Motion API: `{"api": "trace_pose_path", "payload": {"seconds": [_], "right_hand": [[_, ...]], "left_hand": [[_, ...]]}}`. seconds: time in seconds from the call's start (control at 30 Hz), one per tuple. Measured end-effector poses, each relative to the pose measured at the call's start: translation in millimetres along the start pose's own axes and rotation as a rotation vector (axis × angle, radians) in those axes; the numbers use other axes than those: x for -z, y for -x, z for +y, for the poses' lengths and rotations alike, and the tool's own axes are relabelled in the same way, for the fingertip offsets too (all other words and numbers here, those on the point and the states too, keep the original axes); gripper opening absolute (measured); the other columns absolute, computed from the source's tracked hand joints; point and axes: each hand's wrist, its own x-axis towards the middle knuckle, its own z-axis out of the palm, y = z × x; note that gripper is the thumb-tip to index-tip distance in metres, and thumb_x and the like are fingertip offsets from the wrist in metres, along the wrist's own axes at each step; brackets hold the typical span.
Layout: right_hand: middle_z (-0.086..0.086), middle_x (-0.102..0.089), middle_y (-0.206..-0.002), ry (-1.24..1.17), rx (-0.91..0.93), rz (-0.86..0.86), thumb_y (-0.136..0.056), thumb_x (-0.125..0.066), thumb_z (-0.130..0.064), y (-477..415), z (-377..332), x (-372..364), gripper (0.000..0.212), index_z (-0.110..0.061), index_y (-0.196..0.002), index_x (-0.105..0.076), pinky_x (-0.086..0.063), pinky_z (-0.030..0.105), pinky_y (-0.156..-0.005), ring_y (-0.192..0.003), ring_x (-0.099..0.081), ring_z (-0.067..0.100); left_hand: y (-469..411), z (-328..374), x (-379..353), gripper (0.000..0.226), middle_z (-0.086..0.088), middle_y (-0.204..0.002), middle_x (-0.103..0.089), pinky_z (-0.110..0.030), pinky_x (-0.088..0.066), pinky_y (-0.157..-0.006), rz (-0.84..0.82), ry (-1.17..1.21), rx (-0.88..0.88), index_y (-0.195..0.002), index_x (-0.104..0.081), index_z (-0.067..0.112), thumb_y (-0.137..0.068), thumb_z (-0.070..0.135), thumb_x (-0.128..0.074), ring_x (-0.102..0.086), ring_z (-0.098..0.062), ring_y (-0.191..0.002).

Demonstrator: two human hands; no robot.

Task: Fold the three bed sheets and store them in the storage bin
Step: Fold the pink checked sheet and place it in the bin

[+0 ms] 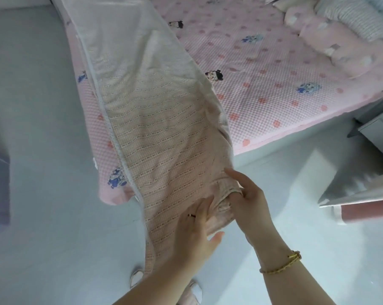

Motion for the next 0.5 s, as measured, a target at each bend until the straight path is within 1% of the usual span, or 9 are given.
{"api": "trace_pose_path", "payload": {"seconds": [0.07,0.1,0.17,0.2,0.27,0.33,0.37,0.43,0.5], "right_hand": [[-0.020,-0.062,-0.080,0.009,0.062,-0.026,-0.083,-0.039,0.009,-2,-11,-7,0.047,-0.030,-0.090,-0.064,-0.045,0.002,-0.061,-0.066,-0.057,-0.017],[-0.021,-0.063,-0.080,0.021,0.082,-0.037,-0.081,-0.040,0.011,-3,-17,-8,0.047,-0.028,-0.087,-0.066,-0.045,0.002,-0.061,-0.068,-0.057,-0.017],[-0.021,-0.066,-0.071,0.038,0.124,-0.039,-0.078,-0.040,0.012,-6,-30,-4,0.047,-0.026,-0.080,-0.068,-0.047,0.004,-0.059,-0.066,-0.059,-0.012],[-0.020,-0.067,-0.067,0.042,0.145,-0.030,-0.078,-0.040,0.013,-7,-36,-2,0.049,-0.027,-0.075,-0.067,-0.047,0.006,-0.059,-0.067,-0.059,-0.011],[-0.023,-0.067,-0.066,0.032,0.179,0.004,-0.078,-0.039,0.013,-10,-45,9,0.055,-0.031,-0.064,-0.068,-0.048,0.006,-0.060,-0.067,-0.060,-0.008],[-0.022,-0.066,-0.063,0.016,0.199,0.030,-0.080,-0.039,0.013,-13,-51,18,0.061,-0.034,-0.057,-0.070,-0.047,0.006,-0.057,-0.064,-0.060,-0.007],[-0.021,-0.066,-0.061,0.000,0.203,0.047,-0.081,-0.039,0.013,-15,-52,22,0.063,-0.037,-0.056,-0.070,-0.047,0.006,-0.055,-0.062,-0.060,-0.006],[-0.018,-0.065,-0.057,-0.043,0.202,0.094,-0.083,-0.039,0.012,-19,-50,32,0.064,-0.037,-0.055,-0.070,-0.047,0.009,-0.054,-0.059,-0.059,-0.002],[-0.017,-0.065,-0.058,-0.069,0.191,0.156,-0.083,-0.040,0.010,-24,-45,38,0.062,-0.037,-0.056,-0.070,-0.047,0.013,-0.056,-0.061,-0.058,0.002]], "left_hand": [[-5,0,-6,0.063,-0.005,-0.093,-0.070,-0.022,-0.041,-0.079,0.163,-0.011,0.061,-0.112,-0.050,0.012,-0.054,0.017,-0.073,-0.060,-0.014,-0.084],[-10,-1,-7,0.051,-0.004,-0.084,-0.071,-0.022,-0.041,-0.074,0.215,-0.012,0.077,-0.106,-0.055,0.010,-0.056,0.011,-0.068,-0.062,-0.015,-0.075],[-19,-9,-4,0.026,-0.002,-0.063,-0.069,-0.022,-0.038,-0.060,0.280,-0.069,0.095,-0.084,-0.066,0.008,-0.060,0.010,-0.056,-0.062,-0.020,-0.053],[-19,-17,1,0.020,-0.002,-0.054,-0.066,-0.023,-0.036,-0.055,0.282,-0.114,0.108,-0.075,-0.068,0.010,-0.058,0.009,-0.056,-0.060,-0.020,-0.045],[-15,-39,10,0.020,-0.002,-0.045,-0.061,-0.023,-0.033,-0.049,0.244,-0.191,0.123,-0.064,-0.068,0.013,-0.047,0.002,-0.065,-0.056,-0.020,-0.037],[-5,-66,19,0.021,-0.002,-0.042,-0.059,-0.025,-0.034,-0.043,0.131,-0.245,0.187,-0.057,-0.067,0.017,-0.043,0.001,-0.071,-0.054,-0.021,-0.035],[1,-78,25,0.022,-0.002,-0.041,-0.059,-0.020,-0.031,-0.038,0.044,-0.284,0.233,-0.056,-0.067,0.018,-0.042,0.003,-0.076,-0.053,-0.021,-0.035],[14,-102,37,0.019,-0.004,-0.039,-0.059,-0.013,-0.036,-0.039,-0.071,-0.379,0.323,-0.052,-0.068,0.018,-0.039,0.009,-0.078,-0.052,-0.021,-0.032],[30,-123,54,0.016,-0.007,-0.035,-0.055,-0.022,-0.045,-0.038,-0.075,-0.401,0.407,-0.046,-0.066,0.015,-0.041,0.003,-0.074,-0.051,-0.025,-0.028]]}}
